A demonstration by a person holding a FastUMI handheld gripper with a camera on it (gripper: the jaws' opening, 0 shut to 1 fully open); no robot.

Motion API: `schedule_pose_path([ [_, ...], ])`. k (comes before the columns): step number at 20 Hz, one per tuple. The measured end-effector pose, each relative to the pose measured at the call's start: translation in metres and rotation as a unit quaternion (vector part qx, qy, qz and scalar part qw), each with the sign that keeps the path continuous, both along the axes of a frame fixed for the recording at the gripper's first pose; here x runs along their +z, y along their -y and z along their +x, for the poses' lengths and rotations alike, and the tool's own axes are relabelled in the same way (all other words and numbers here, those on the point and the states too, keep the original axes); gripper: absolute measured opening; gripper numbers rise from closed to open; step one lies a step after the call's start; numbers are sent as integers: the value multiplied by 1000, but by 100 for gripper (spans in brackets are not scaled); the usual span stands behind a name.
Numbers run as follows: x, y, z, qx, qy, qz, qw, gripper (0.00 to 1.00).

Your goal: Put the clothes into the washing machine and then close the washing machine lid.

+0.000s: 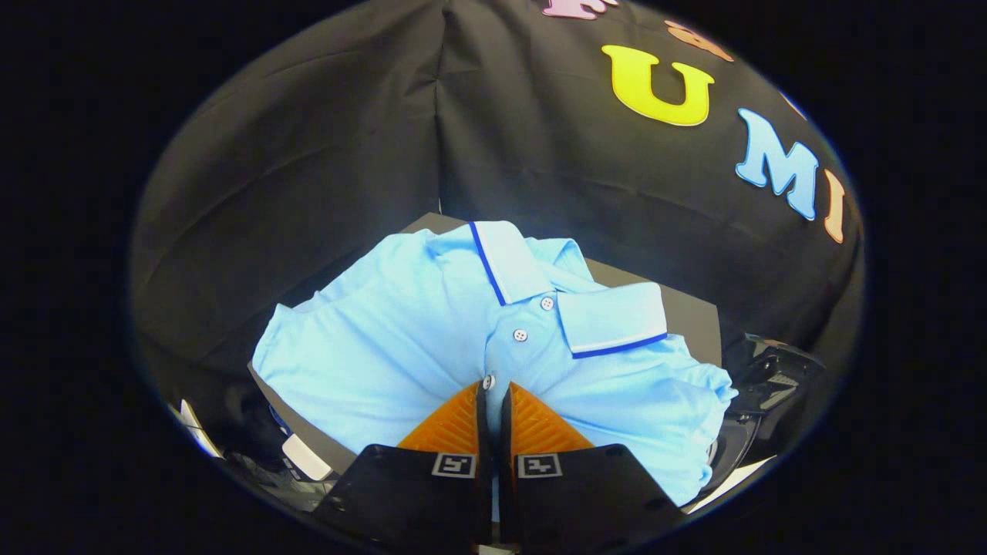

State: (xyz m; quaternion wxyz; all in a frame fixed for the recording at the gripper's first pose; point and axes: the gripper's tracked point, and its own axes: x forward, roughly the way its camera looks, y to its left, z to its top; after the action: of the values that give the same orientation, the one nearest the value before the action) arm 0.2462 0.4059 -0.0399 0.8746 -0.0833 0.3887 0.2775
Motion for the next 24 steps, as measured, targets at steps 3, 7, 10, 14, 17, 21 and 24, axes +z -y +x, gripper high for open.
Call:
schedule_pose_path([
  [3, 2, -3, -3, 56, 40, -28, 997, 6],
  [7, 13, 7, 2, 31, 12, 38, 999, 1],
  [10, 34, 11, 2, 33, 6, 71, 997, 1],
  [14, 74, 16, -3, 55, 30, 105, 993, 1],
  [17, 111, 29, -6, 65, 59, 142, 986, 1],
  [21, 160, 44, -5, 61, 81, 211, 972, 1],
  [24, 188, 58, -5, 58, 106, 240, 963, 1],
])
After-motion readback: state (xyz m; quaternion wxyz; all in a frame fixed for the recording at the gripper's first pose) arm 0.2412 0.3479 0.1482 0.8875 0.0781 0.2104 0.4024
